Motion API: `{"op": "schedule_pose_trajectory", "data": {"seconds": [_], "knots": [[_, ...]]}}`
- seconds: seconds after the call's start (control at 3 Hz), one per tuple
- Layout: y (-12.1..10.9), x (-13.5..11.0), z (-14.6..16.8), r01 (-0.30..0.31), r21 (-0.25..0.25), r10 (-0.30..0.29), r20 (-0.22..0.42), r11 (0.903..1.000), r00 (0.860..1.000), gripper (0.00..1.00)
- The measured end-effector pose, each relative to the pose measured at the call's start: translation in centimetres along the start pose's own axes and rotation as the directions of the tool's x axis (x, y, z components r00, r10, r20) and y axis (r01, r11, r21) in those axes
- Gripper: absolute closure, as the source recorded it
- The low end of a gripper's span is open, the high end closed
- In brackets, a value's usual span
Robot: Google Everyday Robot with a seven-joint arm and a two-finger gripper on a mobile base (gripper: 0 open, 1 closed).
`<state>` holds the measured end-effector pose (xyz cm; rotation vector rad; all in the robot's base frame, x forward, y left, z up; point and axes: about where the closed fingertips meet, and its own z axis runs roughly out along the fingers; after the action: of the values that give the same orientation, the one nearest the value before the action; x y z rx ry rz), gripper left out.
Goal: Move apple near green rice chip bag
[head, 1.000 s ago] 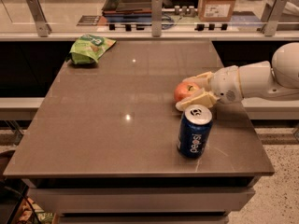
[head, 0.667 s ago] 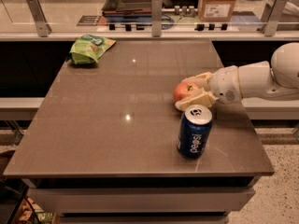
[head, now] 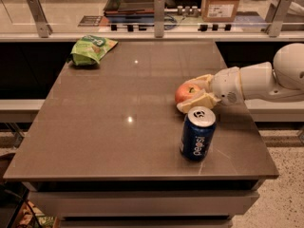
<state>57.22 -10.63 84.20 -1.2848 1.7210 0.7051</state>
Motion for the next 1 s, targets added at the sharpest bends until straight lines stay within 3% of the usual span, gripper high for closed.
{"op": "schedule_pose_trajectory", "data": {"seconds": [0.67,1.0], "knots": [[-1.1,-1.2,-0.5,-0.015,0.033,0.015,-0.01,0.9993,1.0,1.0],[-4.2,-5.1,-2.1,-0.041,0.125,0.041,0.002,0.9914,0.999,1.0]]}}
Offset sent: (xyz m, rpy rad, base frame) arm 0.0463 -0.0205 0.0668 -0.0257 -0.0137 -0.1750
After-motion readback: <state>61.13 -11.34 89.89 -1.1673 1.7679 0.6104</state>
